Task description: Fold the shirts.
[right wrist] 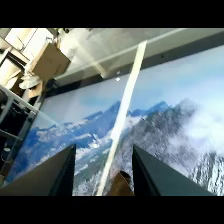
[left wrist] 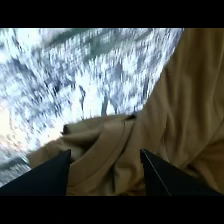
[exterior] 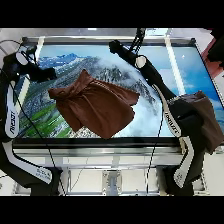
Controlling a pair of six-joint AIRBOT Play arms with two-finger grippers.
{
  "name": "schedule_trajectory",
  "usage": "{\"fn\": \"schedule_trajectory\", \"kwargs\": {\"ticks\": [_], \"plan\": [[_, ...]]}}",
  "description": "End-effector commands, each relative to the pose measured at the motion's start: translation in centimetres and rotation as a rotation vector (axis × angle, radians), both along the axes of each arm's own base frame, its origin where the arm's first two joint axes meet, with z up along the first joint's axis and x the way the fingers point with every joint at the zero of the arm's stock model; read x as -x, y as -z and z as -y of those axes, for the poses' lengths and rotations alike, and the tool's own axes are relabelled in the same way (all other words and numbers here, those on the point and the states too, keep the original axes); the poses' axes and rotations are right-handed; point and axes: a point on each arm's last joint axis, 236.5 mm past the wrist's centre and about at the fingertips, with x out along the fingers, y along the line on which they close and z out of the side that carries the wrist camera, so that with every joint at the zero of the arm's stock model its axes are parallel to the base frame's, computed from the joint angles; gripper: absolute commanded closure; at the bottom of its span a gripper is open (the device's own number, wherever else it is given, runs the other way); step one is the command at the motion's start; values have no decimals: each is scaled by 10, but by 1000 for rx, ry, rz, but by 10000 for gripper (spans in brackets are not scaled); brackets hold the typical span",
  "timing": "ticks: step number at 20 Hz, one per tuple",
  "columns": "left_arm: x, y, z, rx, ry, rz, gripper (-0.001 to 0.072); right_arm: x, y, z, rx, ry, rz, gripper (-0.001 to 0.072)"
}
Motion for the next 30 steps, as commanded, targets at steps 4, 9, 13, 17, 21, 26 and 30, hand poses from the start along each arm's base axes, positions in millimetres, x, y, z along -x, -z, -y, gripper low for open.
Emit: {"fn": "schedule_trajectory", "kwargs": {"ticks": [4,9,13,17,21,26,30], "plan": [[15,-166,-54,-181,37,311,198,24,-29,114,175,-57,-123,304],[110,-182,-119,-111,-92,261,202,115,-10,229,459,-102,-454,307],[169,-52,-73,318,-59,46,202,169,-4,301,624,-8,-643,307],[201,78,-36,527,-230,-110,229,177,-23,288,580,-47,-600,306],[194,113,-14,691,-312,-96,230,179,-39,256,500,-147,-533,306],[171,141,2,716,-326,-90,242,181,-51,235,427,-207,-493,306],[146,149,10,634,-350,-35,247,184,-63,216,357,-267,-458,306]]}}
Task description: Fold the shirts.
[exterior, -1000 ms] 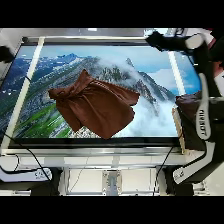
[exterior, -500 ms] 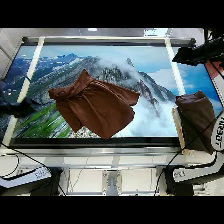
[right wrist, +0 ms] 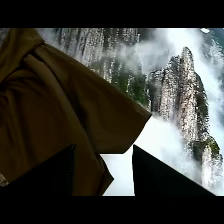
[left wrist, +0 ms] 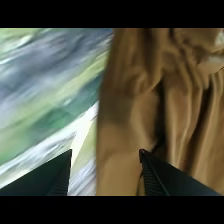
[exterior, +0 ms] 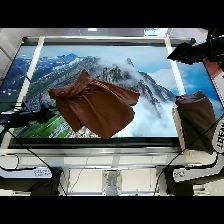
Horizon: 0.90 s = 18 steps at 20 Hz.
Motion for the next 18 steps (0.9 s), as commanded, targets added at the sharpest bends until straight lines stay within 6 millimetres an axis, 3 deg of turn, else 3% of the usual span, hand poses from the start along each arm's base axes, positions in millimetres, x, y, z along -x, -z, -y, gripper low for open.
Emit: {"fn": "schedule_trajectory", "kwargs": {"ticks": [1,2,7,9,12,13,16,18], "plan": [[-22,13,1,-94,-54,25,316,4,-13,-20,-89,-49,15,306],[-28,14,4,-111,-61,34,362,5,-17,-25,-110,-60,18,306],[-51,10,26,-115,-19,60,375,12,-18,-33,-134,-92,2,307],[-61,1,27,-94,-32,83,697,23,-7,-39,-109,-125,-51,307],[-71,-16,31,-75,-4,120,697,63,53,-69,-75,-217,-307,307],[-74,-22,33,-68,8,132,697,79,81,-81,-50,-244,-395,342],[-77,-32,38,-49,35,149,697,128,181,-95,75,-202,-619,339],[-77,-32,39,-45,37,148,697,177,231,-129,-32,-201,-752,295]]}}
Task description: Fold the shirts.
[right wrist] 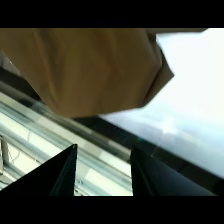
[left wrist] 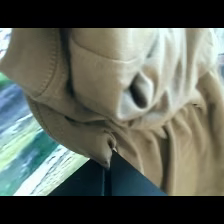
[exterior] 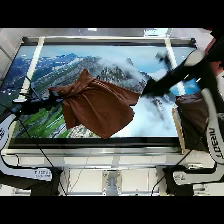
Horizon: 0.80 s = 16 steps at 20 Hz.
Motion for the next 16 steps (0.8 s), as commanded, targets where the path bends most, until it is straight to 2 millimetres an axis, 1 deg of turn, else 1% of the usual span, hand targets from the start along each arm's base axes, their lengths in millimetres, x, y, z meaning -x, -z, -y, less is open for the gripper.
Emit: {"fn": "schedule_trajectory", "kwargs": {"ticks": [1,2,3,4,5,6,8,10,11,13,16], "plan": [[-1,-7,5,18,22,9,697,87,90,-50,-78,42,-259,293],[0,-7,7,23,27,8,697,106,102,-71,-166,84,-322,279],[0,-8,8,28,34,7,697,119,109,-94,-273,145,-370,230],[1,-8,10,33,40,6,697,123,110,-112,-370,223,-404,216],[2,-8,11,35,45,5,697,123,111,-127,-454,307,-421,205],[2,-8,11,35,47,6,697,122,114,-137,-502,392,-438,205],[2,-8,11,34,49,7,697,129,132,-150,-492,501,-456,205],[3,-9,12,33,56,10,697,137,151,-161,-434,551,-429,205],[3,-9,12,31,60,12,697,136,157,-164,-410,571,-405,205],[3,-8,12,30,61,12,697,125,168,-167,-375,673,-355,209],[3,-9,13,30,61,13,697,103,182,-153,-326,809,-291,211]]}}
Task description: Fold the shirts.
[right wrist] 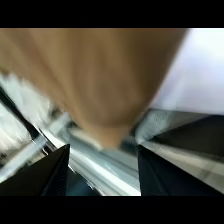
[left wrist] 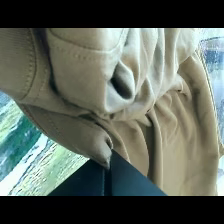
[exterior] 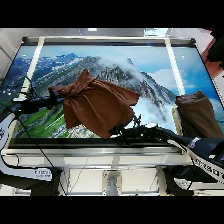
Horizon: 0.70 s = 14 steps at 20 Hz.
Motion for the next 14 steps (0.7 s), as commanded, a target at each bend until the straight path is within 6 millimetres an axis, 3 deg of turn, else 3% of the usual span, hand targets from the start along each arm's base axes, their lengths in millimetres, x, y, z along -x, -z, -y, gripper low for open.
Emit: {"fn": "schedule_trajectory", "kwargs": {"ticks": [1,2,4,7,9,11,13,14], "plan": [[0,0,0,-3,3,4,697,-32,25,23,126,227,3,212],[0,0,0,-7,7,7,697,-40,26,28,139,270,4,229],[0,0,0,-12,13,13,697,-55,25,34,165,318,32,352],[-1,-1,0,-9,11,14,697,-79,10,32,188,314,133,466],[-3,-6,3,21,4,21,697,-97,-7,28,168,283,212,678],[-10,-31,9,75,40,86,697,-117,-49,16,125,95,481,682],[-22,-90,10,136,96,233,698,-140,-115,22,85,2,744,683],[-24,-131,5,160,120,327,698,-154,-152,38,89,30,835,683]]}}
